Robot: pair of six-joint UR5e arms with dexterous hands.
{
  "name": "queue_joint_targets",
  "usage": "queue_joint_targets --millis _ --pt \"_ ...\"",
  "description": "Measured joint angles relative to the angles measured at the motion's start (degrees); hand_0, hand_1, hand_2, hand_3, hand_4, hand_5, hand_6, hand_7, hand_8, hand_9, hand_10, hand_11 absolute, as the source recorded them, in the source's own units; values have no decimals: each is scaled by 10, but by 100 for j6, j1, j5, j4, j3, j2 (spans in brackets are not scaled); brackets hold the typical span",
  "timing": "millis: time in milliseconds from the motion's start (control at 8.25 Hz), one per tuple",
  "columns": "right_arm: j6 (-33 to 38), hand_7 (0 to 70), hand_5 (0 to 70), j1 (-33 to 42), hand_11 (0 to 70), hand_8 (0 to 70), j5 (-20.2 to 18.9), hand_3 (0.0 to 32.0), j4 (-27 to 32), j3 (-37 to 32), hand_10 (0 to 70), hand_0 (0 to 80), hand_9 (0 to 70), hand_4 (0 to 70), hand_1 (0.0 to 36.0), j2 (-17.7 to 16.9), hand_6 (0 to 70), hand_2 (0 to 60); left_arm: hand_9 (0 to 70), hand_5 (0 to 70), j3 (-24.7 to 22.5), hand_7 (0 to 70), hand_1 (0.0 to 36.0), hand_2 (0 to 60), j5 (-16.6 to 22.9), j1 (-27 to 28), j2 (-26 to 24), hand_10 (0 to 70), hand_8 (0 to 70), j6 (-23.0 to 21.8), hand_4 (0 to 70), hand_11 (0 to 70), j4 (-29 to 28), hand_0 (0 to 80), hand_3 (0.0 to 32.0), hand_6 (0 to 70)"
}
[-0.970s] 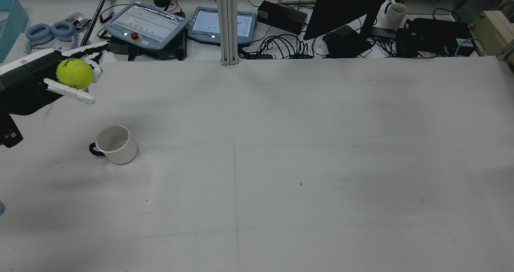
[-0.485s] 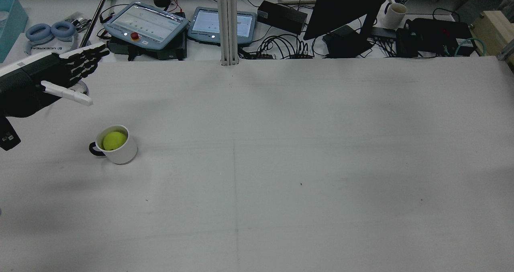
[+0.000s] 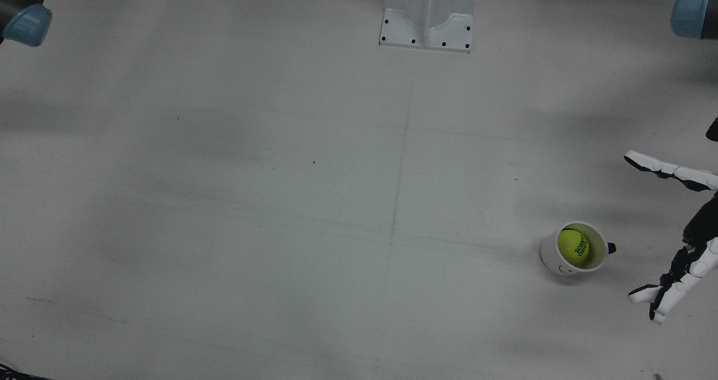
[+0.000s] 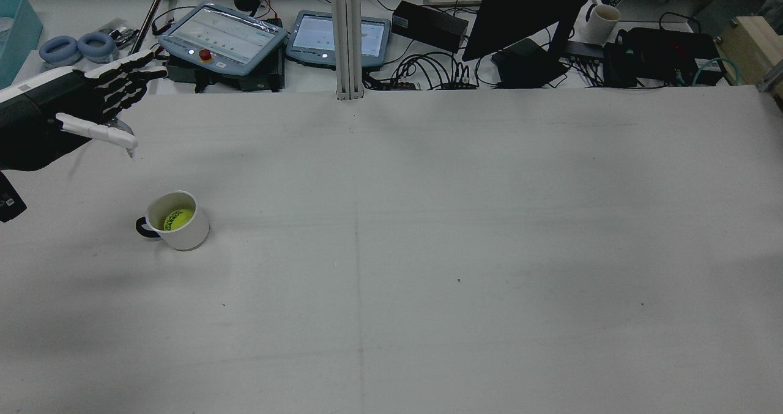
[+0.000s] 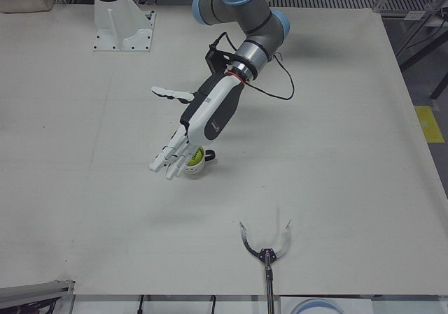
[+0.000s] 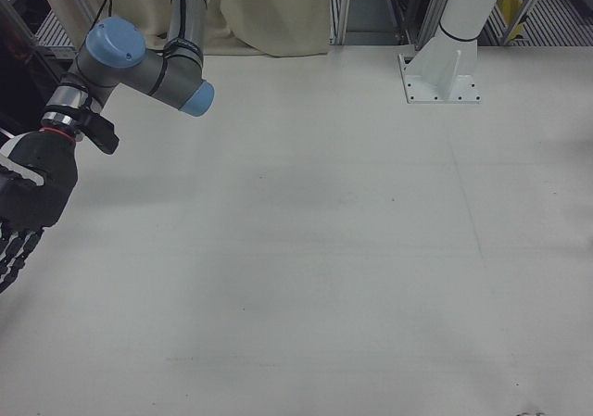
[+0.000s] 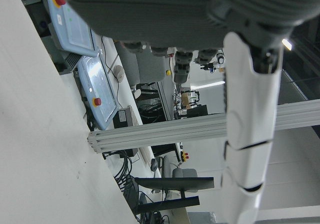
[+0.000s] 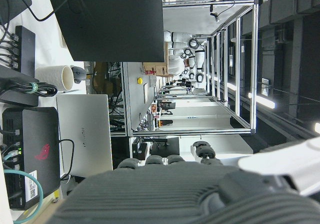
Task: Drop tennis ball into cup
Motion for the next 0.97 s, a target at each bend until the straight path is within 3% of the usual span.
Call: queue_joint_targets --millis 364,606,970 --pt "0 0 0 0 0 0 0 0 0 3 0 0 0 0 0 0 0 0 12 59 187 134 347 0 39 -1089 -194 0 0 36 0 0 192 779 0 4" --pt "0 0 0 0 0 0 0 0 0 4 0 0 0 0 0 0 0 0 12 61 523 133 355 0 56 -1948 -195 0 0 43 0 0 234 797 0 4" --pt "0 0 0 0 0 0 0 0 0 4 0 0 0 0 0 0 0 0 12 62 546 134 358 0 61 -2261 -60 0 0 25 0 0 271 797 0 4"
